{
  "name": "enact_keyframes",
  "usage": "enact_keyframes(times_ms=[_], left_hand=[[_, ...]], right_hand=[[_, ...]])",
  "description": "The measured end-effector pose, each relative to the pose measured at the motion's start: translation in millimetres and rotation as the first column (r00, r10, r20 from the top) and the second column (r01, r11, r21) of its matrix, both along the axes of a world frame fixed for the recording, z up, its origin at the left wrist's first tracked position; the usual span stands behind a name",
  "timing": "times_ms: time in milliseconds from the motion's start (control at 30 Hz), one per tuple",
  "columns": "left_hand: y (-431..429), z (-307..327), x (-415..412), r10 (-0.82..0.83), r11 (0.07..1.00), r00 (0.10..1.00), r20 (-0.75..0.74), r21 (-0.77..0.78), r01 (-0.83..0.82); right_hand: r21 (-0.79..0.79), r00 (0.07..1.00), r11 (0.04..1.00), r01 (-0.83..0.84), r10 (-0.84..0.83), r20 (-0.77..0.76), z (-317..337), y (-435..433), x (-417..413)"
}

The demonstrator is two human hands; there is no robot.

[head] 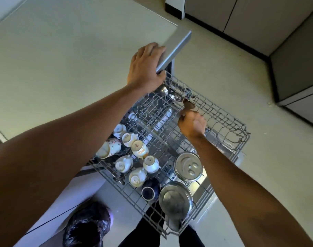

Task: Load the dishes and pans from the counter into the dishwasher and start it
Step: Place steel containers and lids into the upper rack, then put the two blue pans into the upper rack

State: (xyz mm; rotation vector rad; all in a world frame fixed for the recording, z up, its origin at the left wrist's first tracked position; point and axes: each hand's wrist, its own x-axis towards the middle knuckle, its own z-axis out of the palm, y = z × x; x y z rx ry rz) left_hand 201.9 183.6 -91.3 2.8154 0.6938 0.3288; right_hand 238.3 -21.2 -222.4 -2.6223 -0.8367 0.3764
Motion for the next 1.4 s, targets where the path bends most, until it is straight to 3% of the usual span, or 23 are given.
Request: enact_keyframes(times_ms=[100,200,267,433,600,767,967,1100,1233,1400], left_hand=[[-9,1,-23,0.059,0.987,0.986,0.157,-0.156,-0.034],[-31,2,-82,0.117,0.973,0.952,0.282,-0.223,-0.054],[-54,-1,-147,0.124,0.98,0.951,0.282,-0.184,-0.073],[-109,-11,-320,0.242,0.97,0.945,0.221,-0.064,-0.233],[-168,-3,-472,0.552,0.834,0.819,0.16,-0.125,-0.538],[-211,9,-601,0.823,0.568,0.552,0.134,-0.196,-0.799],[-246,31,-737,0.933,0.352,0.331,0.144,-0.155,-0.923],[-246,34,-820,0.954,0.277,0.262,0.143,-0.098,-0.956],[-224,37,-892,0.981,0.14,0.128,0.147,-0.075,-0.987],[-186,40,-964,0.988,0.006,-0.013,0.154,-0.127,-0.992]], right_hand=[[-0.004,0.996,0.999,0.04,-0.04,-0.079,12,-8,-15],[-0.064,0.956,0.99,0.128,-0.14,-0.258,25,-16,-35],[-0.078,0.938,0.995,0.062,-0.085,-0.335,34,-27,-61],[-0.138,0.926,0.964,-0.228,0.171,-0.336,57,-50,-135],[-0.086,0.846,0.879,-0.468,0.418,-0.332,91,-44,-241],[0.039,0.676,0.712,-0.701,0.681,-0.282,123,-17,-364],[0.138,0.376,0.401,-0.906,0.909,-0.179,168,29,-521],[0.232,0.205,0.234,-0.944,0.968,-0.144,189,66,-617],[0.299,0.052,0.066,-0.952,0.997,-0.053,194,108,-706],[0.333,-0.054,-0.056,-0.941,0.998,0.016,183,156,-804]])
